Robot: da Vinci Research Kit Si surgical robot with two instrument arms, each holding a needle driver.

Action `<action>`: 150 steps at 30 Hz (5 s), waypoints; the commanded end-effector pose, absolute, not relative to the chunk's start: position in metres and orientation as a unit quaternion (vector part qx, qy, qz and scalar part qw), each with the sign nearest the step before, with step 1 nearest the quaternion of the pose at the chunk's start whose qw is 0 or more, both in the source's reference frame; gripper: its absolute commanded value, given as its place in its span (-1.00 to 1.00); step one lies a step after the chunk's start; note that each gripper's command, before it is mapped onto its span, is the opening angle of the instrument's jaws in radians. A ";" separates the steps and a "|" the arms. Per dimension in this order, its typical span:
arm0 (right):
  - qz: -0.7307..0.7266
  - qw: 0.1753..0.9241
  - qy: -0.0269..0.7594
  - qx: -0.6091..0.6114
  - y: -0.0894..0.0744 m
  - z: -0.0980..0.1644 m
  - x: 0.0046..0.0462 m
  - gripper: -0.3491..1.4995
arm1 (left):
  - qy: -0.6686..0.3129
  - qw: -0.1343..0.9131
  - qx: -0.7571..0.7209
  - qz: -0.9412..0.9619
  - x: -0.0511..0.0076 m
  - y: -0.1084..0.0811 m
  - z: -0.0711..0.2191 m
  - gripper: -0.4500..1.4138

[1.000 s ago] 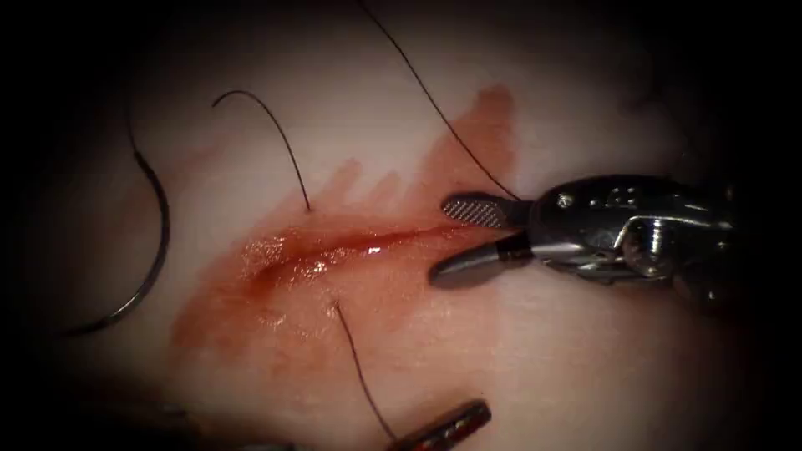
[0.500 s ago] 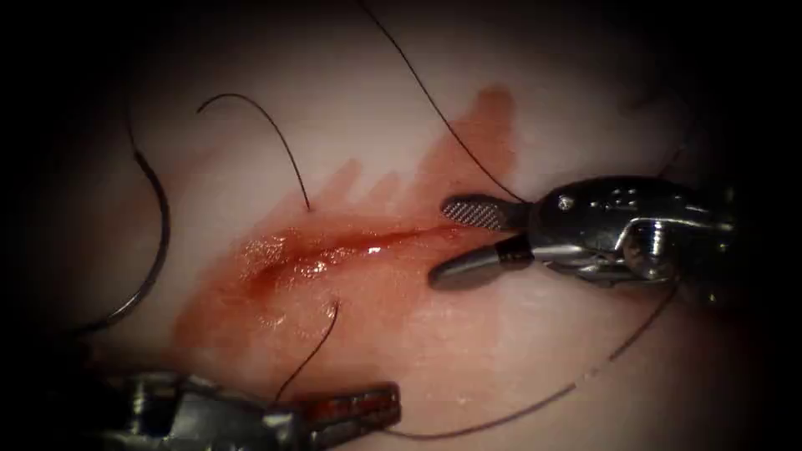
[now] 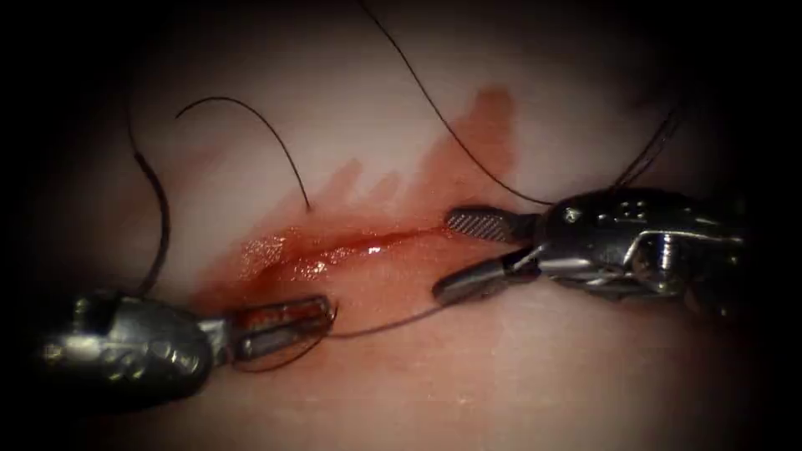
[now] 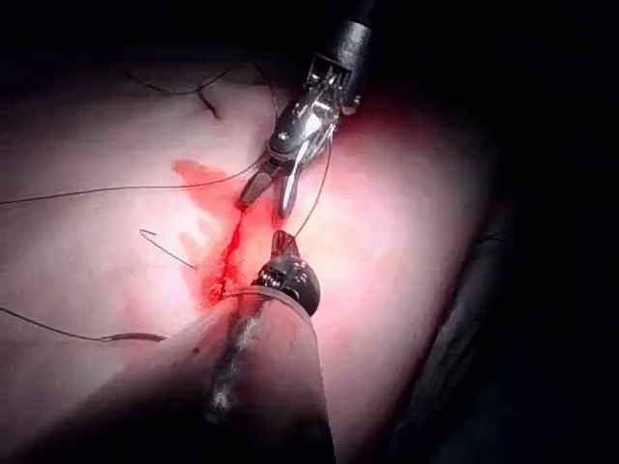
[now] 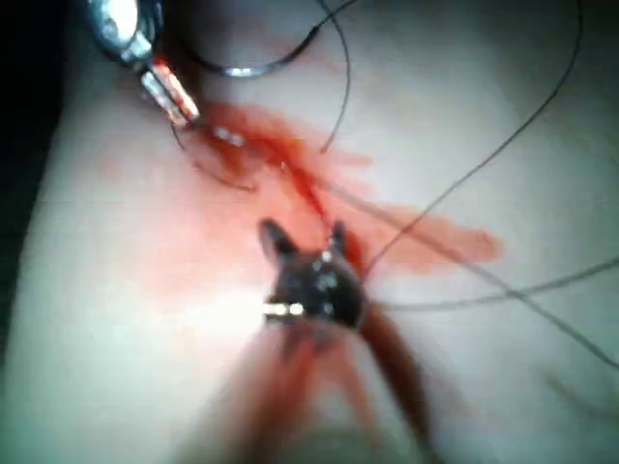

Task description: Wound Closure

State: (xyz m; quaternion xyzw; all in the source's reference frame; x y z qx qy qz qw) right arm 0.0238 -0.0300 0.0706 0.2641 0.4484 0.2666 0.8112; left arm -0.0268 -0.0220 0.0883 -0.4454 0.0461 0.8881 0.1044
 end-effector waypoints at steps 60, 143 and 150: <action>0.232 0.743 0.548 0.305 -0.035 0.068 0.0379 -1.00 | 0.014 0.224 -0.589 0.776 -0.0253 -0.021 0.088 -1.00; 0.174 0.810 0.471 0.302 -0.039 0.072 0.0374 -1.00 | -0.097 0.297 -0.323 0.893 -0.0382 -0.008 0.082 -0.15; 0.172 0.810 0.471 0.304 -0.039 0.072 0.0375 -1.00 | -0.099 0.293 -0.314 0.898 -0.0376 -0.007 0.083 0.22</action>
